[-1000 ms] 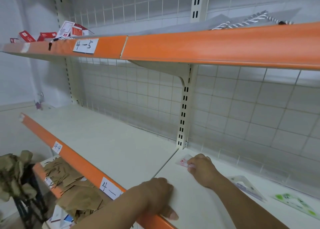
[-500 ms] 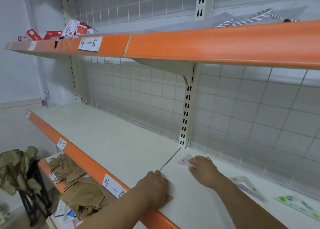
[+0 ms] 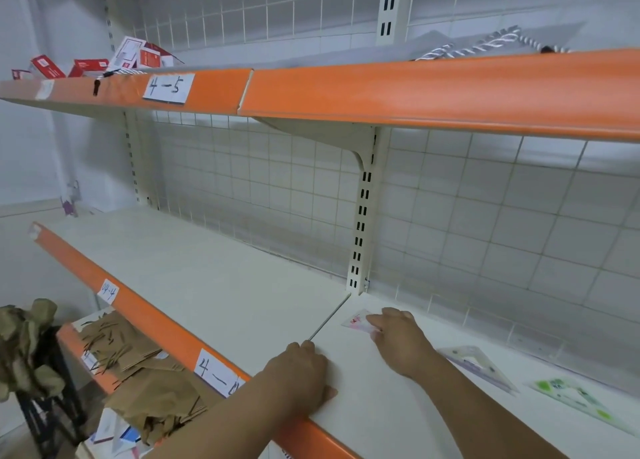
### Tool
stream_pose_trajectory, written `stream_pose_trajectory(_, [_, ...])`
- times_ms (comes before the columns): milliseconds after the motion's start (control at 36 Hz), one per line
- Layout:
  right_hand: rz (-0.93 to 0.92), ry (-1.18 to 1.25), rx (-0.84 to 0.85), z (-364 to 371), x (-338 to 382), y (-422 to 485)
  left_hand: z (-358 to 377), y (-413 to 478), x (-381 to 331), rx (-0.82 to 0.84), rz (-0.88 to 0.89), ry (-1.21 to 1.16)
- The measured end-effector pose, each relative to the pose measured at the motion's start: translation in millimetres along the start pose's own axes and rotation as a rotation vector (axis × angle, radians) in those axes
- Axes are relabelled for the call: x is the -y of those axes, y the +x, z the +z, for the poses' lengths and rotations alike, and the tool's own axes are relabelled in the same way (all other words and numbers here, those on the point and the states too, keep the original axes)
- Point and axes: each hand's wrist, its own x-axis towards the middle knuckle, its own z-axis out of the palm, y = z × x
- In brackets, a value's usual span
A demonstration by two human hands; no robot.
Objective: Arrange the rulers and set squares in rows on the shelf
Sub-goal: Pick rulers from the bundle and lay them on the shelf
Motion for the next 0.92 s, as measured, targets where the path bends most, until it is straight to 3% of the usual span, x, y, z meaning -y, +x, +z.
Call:
stream_pose_trajectory(250, [0.031,0.06,-0.031,-36,-10,-54,-7,2,-4,-0.021,0.053,0.079])
stream_pose_trajectory(583, [0.221,-0.009,-0.055,-68,-55,-151,-6,0,-88,-0.001,0.327,0.105])
stream_pose_trajectory(917, [0.362,-0.051,0.148,-90,-88,-243,-6,2,-108,0.062,0.348,0.11])
